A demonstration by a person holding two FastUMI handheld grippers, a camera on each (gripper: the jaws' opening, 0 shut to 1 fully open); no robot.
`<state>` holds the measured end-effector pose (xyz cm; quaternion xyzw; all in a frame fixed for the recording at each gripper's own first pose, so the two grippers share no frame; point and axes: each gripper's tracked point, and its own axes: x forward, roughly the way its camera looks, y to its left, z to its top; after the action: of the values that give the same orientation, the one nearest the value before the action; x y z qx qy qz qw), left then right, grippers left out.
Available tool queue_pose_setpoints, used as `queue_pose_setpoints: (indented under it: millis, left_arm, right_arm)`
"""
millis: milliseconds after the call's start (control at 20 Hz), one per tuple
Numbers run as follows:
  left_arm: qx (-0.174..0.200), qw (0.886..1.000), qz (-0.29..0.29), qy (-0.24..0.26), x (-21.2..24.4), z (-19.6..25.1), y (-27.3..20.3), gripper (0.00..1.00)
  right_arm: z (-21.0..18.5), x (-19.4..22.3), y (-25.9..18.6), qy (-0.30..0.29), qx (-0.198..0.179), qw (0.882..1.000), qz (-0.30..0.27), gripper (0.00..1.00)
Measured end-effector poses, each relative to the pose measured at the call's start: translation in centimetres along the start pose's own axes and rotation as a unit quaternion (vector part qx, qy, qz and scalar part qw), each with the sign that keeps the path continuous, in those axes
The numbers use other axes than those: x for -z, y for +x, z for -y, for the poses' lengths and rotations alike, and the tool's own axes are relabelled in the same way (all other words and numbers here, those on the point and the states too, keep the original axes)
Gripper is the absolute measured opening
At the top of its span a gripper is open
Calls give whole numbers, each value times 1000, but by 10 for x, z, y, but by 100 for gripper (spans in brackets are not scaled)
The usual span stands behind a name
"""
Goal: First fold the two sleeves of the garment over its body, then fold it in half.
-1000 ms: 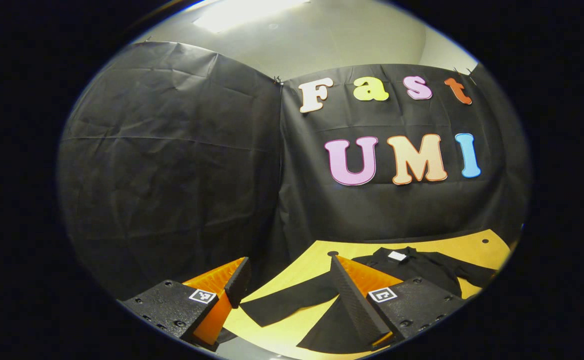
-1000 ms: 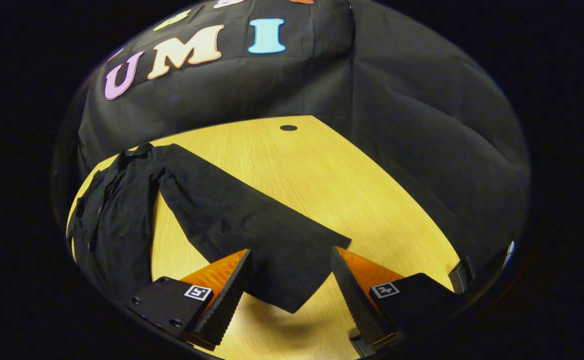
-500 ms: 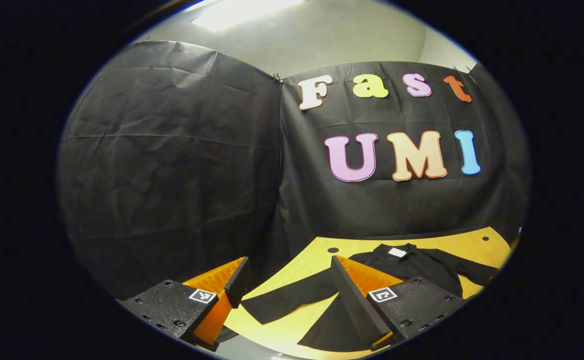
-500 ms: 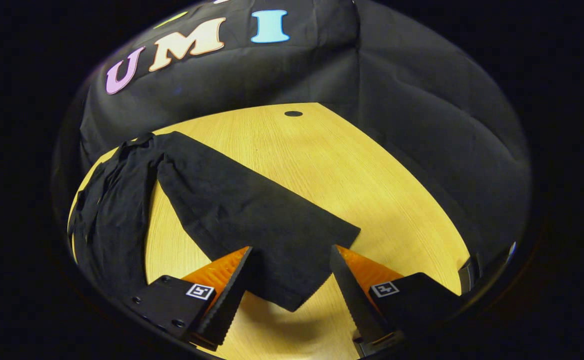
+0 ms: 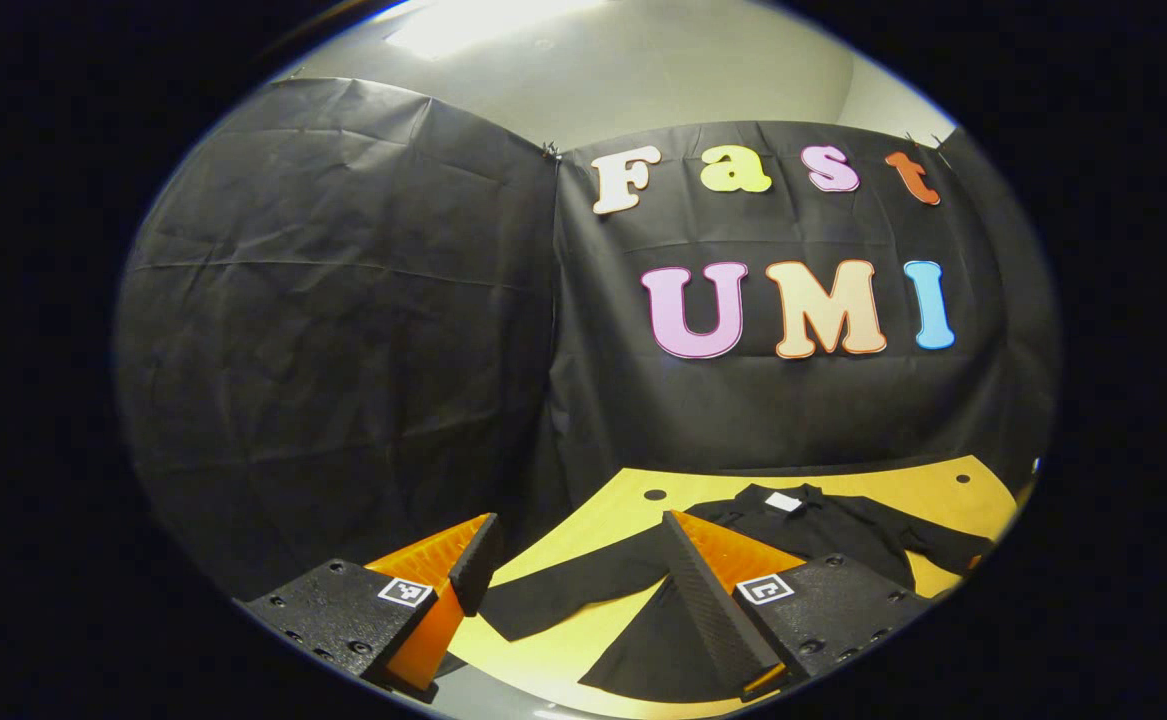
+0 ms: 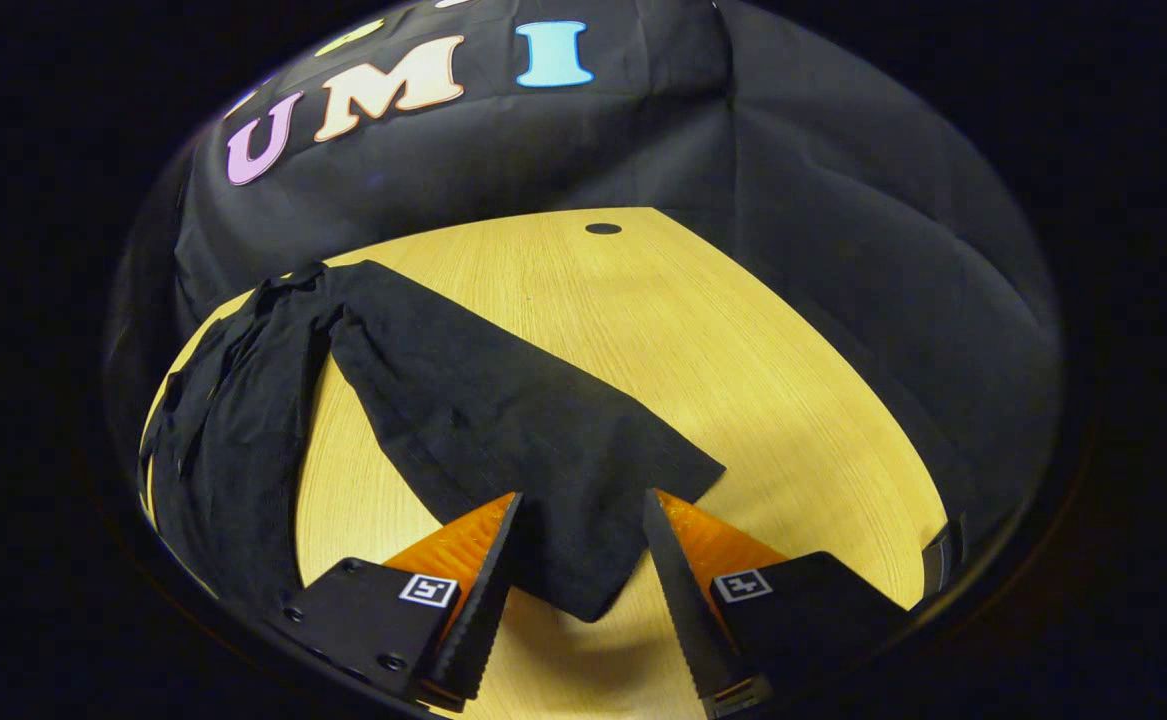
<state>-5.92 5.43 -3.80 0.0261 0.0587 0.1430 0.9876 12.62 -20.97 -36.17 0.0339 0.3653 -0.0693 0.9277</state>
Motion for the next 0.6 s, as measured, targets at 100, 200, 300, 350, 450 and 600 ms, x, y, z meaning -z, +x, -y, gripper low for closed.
queue_pose_setpoints:
  millis: [100, 200, 300, 350, 450, 600]
  left_arm:
    - [-1, 1000, 0, -5, 0, 4, -3, 95]
    - [-4, 1000, 3, -3, 1, 6, -5, 95]
    - [-5, 1000, 8, 5, -1, 8, -7, 95]
    - [-5, 1000, 10, 8, -2, 9, -8, 94]
    - [1, 1000, 15, 10, -3, 14, -10, 94]
    - [13, 1000, 10, 2, 1, 24, -5, 95]
  right_arm:
    - [1, -1, 2, -8, -5, 1000, -1, 66]
    - [-1, -3, 4, -12, -10, 1000, 1, 58]
    - [-3, -4, 5, -13, -14, 1000, -1, 51]
    - [-3, -5, 6, -11, -13, 1000, 0, 41]
    - [-5, -8, 6, -11, -14, 1000, -3, 31]
    - [-8, -8, 9, -7, -14, 1000, -12, 10]
